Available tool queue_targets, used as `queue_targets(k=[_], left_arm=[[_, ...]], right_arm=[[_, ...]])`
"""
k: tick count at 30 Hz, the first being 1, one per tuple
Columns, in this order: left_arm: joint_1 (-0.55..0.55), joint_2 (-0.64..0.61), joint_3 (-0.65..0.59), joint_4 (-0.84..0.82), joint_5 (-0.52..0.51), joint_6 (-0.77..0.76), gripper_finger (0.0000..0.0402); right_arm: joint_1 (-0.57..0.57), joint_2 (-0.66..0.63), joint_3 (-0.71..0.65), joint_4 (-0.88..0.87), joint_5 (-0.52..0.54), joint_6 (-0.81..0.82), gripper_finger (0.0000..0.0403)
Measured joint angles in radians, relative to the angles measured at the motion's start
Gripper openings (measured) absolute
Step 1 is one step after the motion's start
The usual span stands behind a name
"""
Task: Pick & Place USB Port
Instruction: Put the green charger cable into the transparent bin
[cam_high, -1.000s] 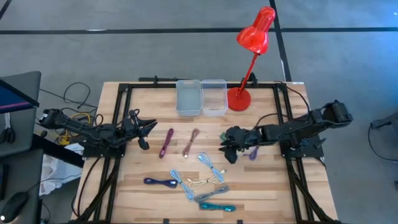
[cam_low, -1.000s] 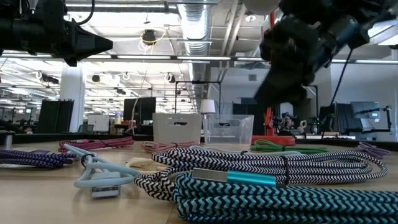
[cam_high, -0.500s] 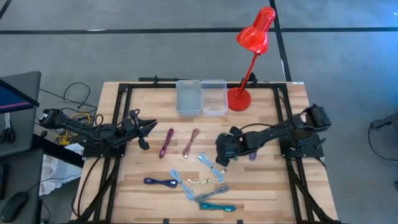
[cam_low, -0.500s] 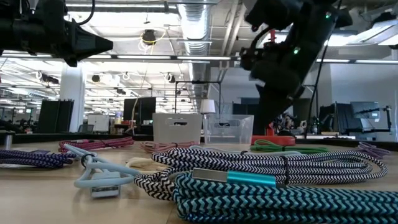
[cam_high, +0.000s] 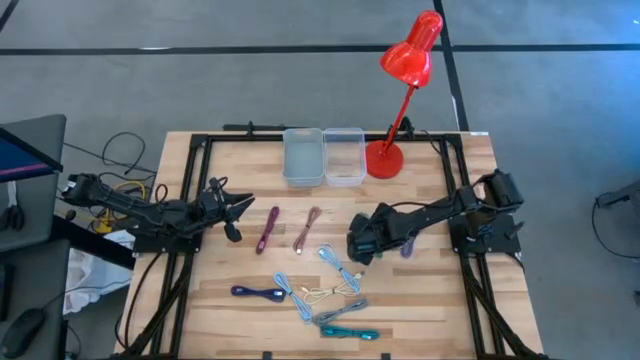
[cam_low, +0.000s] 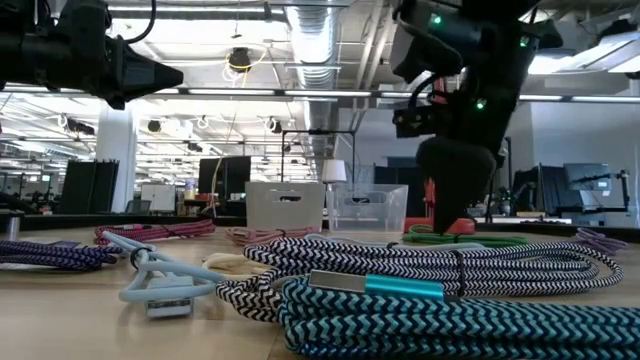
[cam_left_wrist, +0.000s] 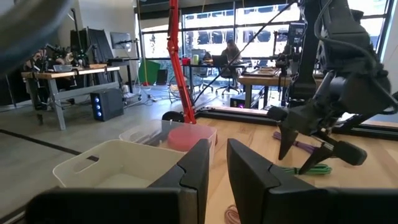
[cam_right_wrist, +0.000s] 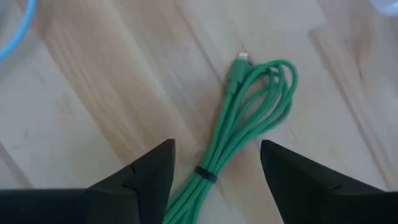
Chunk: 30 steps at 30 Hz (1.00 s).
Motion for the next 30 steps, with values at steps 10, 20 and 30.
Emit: queue_targets(k=[10, 20, 30], left_arm=[[0.0, 0.003, 0.0, 0.0, 0.0, 0.0, 0.0059], [0.0, 0.003, 0.0, 0.0, 0.0, 0.0, 0.0059], [0.0, 0.003, 0.0, 0.0, 0.0, 0.0, 0.0059]], right_arm=[[-0.022, 0.048, 0.003, 0.015, -0.049, 0.003, 0.0196], [-0.023, 0.047, 0.001, 0.011, -0.067, -0.008, 0.0031], [-0.015, 0.028, -0.002, 0.013, -0.063, -0.059, 0.0006]])
